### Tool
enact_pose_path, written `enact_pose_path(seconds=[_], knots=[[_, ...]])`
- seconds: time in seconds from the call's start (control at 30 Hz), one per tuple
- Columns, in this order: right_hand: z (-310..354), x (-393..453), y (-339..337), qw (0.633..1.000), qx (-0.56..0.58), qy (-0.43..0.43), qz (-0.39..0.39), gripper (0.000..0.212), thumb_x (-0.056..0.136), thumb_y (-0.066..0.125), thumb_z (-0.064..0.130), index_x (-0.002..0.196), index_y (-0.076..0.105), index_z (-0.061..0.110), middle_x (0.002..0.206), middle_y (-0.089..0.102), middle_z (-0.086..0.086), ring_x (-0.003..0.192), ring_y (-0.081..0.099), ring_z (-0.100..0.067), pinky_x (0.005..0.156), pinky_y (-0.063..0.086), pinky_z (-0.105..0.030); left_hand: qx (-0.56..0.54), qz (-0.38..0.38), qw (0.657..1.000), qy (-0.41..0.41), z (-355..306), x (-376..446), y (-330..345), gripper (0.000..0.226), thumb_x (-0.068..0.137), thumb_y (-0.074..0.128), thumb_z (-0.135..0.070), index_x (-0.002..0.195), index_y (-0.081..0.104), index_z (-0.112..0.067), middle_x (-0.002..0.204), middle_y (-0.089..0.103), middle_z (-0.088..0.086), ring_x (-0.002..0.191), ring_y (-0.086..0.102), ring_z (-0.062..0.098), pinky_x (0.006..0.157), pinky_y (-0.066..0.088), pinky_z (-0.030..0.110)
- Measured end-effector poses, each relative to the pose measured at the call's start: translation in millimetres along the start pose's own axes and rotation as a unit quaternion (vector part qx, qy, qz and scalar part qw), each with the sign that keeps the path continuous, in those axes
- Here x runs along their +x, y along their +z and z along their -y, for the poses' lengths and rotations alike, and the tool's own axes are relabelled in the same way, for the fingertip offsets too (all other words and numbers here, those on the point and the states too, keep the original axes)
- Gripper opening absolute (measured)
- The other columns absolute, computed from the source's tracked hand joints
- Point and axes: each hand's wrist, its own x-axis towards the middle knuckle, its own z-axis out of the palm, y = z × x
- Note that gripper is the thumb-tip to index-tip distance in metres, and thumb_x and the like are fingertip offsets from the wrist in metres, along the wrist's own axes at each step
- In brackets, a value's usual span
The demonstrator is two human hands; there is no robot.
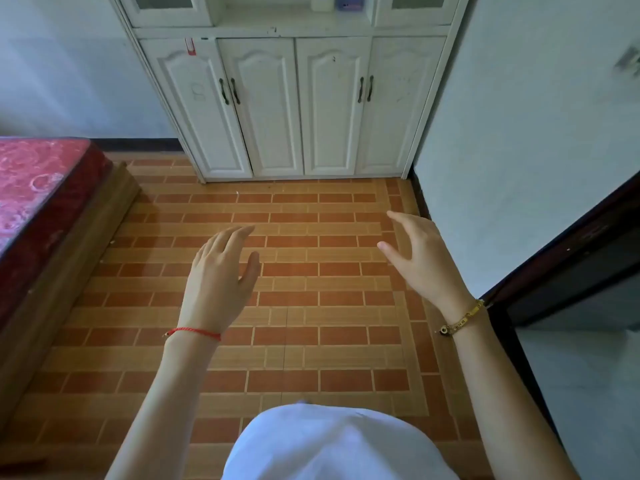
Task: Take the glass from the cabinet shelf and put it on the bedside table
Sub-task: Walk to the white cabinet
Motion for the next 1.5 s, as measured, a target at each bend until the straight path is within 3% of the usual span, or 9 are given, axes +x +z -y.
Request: enact_pose_path(seconds=[0.47,0.77,0.97,1.5], knots=[[-30.9,80.0,36.4,1.0,-0.006,0.005,0.013,0.056,0.092,0.057,0.045,0.143,0.044,0.025,0.144,0.05,0.003,0.135,0.043,-0.012,0.1,0.032,-0.018,0.004,-0.002,1.0,-0.026,31.6,71.1,31.7,0.041,0.095,0.053,-0.022,0.135,0.052,-0.013,0.132,0.06,0.007,0.126,0.052,0.027,0.106,0.043,0.048],[-28.6,230.5,71.6,1.0,-0.016,0.004,0.015,0.055,0.093,0.056,0.046,0.142,0.044,0.026,0.143,0.051,0.004,0.134,0.044,-0.01,0.099,0.035,-0.019,-0.022,-0.001,0.999,-0.03,79.2,217.9,48.7,0.04,0.095,0.053,-0.022,0.134,0.052,-0.011,0.131,0.06,0.01,0.125,0.053,0.029,0.104,0.045,0.05],[-13.7,340.6,91.5,1.0,-0.003,0.012,0.001,0.056,0.093,0.057,0.043,0.144,0.044,0.023,0.144,0.049,0.003,0.136,0.042,-0.012,0.106,0.032,-0.021,-0.023,0.007,1.0,-0.011,115.8,325.7,48.8,0.042,0.094,0.053,-0.022,0.135,0.052,-0.013,0.134,0.059,0.008,0.129,0.051,0.028,0.106,0.043,0.05],[-48.4,526.8,142.0,0.998,-0.001,0.056,0.014,0.054,0.093,0.059,0.041,0.141,0.048,0.02,0.14,0.054,0.001,0.133,0.045,-0.015,0.108,0.034,-0.026,-0.019,0.041,0.999,-0.022,173.8,528.2,91.1,0.04,0.095,0.052,-0.026,0.134,0.052,-0.014,0.131,0.06,0.01,0.123,0.055,0.029,0.101,0.048,0.05]])
